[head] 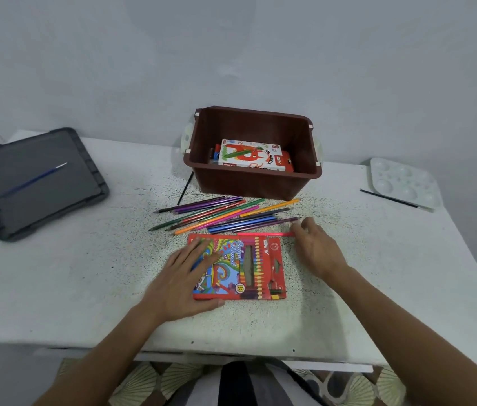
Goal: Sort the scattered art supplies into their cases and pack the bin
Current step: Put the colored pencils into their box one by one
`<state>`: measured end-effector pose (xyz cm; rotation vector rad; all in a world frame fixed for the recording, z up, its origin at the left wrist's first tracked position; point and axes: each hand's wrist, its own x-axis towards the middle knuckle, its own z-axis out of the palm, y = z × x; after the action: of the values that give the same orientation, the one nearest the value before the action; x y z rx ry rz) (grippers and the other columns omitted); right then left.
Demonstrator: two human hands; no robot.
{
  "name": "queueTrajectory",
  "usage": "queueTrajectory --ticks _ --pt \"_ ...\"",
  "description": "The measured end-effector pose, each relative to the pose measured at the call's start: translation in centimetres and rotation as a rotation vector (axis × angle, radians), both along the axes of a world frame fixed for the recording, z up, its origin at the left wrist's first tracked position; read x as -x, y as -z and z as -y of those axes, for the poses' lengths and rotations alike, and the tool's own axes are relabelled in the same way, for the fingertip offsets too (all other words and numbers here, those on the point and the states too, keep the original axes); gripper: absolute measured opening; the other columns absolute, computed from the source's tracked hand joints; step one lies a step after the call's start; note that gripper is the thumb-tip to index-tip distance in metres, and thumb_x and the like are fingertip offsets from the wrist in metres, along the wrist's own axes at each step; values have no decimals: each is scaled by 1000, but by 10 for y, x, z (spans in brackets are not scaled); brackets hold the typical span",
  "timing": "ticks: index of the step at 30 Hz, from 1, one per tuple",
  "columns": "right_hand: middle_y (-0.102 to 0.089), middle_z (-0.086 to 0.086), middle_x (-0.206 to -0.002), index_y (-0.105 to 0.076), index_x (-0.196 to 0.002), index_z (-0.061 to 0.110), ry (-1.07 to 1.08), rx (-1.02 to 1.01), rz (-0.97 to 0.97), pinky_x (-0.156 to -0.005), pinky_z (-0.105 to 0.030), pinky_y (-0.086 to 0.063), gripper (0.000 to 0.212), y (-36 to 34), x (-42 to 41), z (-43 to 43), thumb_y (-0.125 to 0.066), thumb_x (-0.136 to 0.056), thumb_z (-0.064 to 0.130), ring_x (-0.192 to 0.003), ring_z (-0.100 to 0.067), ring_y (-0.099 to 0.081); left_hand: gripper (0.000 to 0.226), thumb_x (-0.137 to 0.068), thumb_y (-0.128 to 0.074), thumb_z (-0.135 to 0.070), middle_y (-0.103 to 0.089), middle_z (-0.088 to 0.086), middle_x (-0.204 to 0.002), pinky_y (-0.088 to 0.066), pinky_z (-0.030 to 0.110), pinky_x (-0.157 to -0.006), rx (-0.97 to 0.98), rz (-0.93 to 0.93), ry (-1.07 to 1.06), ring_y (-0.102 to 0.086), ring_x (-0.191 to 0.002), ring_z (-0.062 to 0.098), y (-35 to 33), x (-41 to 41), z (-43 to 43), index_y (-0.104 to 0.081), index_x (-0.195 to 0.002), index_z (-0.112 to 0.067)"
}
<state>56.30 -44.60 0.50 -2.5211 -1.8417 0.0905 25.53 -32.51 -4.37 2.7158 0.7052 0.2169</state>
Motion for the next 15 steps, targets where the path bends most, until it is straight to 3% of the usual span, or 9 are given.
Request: queueTrajectory --ticks 2,5,10,15 --pt "-52 -14 -111 -48 -126 8 17 16 48 -61 -31 -38 30 -1 0 2 -52 -98 18 -93 -28 -54 94 -79 -45 -86 -6 -6 -165 -15 46 -120 2 7 4 3 -152 14 -1 1 0 -20 -155 -37" --pt "-56 -14 -104 -52 -123 9 79 17 110 -61 -34 -42 26 1 -1 9 -52 -98 16 -89 -29 -54 94 -79 -43 -86 -4 -7 -165 -13 46 -121 1 6 9 4 -152 14 -2 3 0 -19 -155 -37" --pt "-57 -17 -83 -61 -107 8 166 -58 208 -54 -33 -32 22 -2 -4 33 -62 -86 2 -67 -33 -50 93 -79 -41 -88 -1 -8 -165 -10 45 -121 -6 -19 6 7 -151 13 -1 1 0 -15 -154 -39" --pt "-56 -16 -89 -63 -106 9 81 -145 169 -49 -29 -30 29 -11 -7 66 -65 -80 -6 -70 -32 -49 94 -78 -41 -88 1 -9 -165 -5 41 -120 -8 -31 6 9 -151 11 -2 2 -1 -13 -154 -40"
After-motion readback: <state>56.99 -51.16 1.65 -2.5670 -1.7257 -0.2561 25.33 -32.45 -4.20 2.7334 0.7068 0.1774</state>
